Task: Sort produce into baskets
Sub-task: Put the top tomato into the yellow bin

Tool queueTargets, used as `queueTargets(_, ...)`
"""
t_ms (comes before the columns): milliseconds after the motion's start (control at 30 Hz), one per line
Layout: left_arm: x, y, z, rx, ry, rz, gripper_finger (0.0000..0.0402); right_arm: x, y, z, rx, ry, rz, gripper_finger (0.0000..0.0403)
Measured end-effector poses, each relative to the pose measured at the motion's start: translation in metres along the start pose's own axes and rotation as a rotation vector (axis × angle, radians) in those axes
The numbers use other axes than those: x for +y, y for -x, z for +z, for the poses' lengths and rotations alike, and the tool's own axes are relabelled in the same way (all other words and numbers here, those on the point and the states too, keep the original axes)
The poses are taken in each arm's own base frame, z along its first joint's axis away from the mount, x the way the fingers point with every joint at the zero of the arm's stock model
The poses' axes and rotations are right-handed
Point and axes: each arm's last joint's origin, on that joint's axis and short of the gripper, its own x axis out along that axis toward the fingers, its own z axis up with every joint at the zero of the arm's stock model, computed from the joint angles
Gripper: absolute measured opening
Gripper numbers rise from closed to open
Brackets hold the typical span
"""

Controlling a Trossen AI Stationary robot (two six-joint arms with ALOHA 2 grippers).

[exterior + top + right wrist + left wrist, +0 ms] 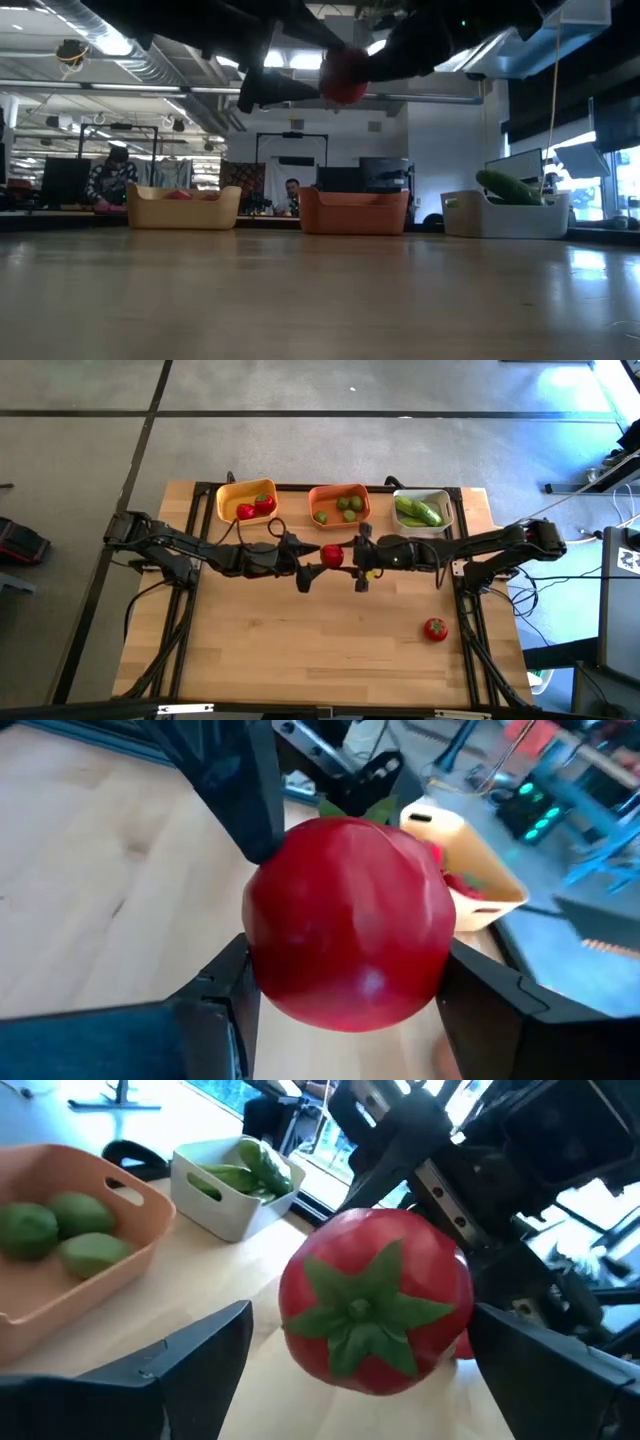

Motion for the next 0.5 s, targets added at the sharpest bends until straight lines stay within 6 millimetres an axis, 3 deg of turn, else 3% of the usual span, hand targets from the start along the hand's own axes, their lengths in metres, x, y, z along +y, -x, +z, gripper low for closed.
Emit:
queueTargets(200,0.003,-0.002,0.005,-0.011,0.041,-0.027,0.0363,0.009,0.002,0.006,-0.029,0.053,-0.05,0.0211)
queueTargets(500,-0.004,-0.001,0.012,-0.05,0.061,-0.14,0.0363,0.01,0.002,0.016,-0.16,0.039,0.029,0.0211)
